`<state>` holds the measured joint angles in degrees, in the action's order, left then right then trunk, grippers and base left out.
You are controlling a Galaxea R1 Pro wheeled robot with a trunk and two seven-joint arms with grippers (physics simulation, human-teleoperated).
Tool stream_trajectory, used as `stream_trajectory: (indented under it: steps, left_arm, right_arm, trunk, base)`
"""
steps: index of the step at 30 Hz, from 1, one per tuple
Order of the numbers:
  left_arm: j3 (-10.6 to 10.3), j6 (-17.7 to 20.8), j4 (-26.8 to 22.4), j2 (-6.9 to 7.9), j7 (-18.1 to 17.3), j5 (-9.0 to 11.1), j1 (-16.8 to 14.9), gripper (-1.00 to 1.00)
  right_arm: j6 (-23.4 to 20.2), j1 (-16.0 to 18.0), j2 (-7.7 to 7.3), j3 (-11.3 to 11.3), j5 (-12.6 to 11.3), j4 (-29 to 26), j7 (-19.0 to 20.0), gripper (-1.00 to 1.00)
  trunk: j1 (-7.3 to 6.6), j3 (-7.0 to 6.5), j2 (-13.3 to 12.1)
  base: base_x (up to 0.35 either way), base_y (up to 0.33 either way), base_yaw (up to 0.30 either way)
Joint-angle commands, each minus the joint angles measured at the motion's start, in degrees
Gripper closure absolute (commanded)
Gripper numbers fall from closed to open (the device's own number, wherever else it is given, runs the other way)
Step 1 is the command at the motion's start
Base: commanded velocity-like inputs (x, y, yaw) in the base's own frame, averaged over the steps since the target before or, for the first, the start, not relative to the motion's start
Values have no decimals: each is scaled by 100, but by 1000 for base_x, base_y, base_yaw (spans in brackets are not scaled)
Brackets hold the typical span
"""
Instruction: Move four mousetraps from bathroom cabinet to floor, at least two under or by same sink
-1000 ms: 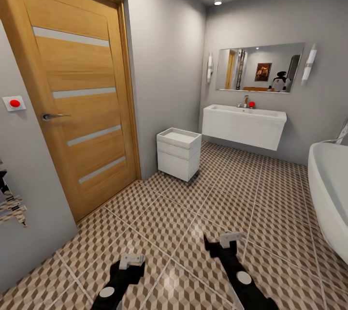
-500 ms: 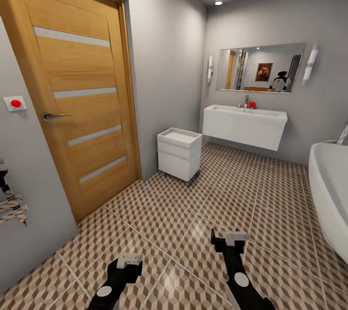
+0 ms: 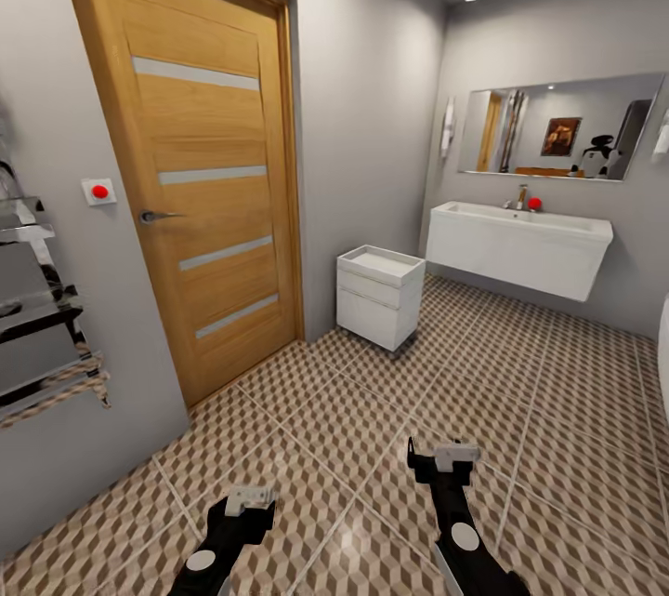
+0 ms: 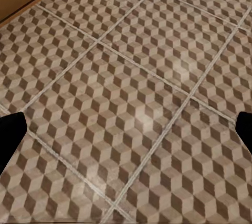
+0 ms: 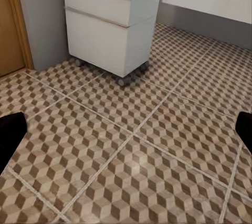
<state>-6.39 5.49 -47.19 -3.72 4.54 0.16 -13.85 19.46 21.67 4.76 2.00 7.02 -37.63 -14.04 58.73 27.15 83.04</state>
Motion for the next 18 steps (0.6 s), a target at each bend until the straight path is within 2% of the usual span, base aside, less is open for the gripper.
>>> stream_trajectory:
  steps: [1,18]
  left_arm:
    - [-20,28,-8,-1,39,2,-3,-100]
    - [-29,29,-76,-6,32,1,-3,-100]
  right_arm:
    - [-8,3,-1,11,61,2,-55,-100]
    - [-15,4,6,19,80,27,-55,-100]
  trunk:
    - [0,9,3]
    - [0,59,3]
  base:
    - [0,0,281]
    - [0,0,281]
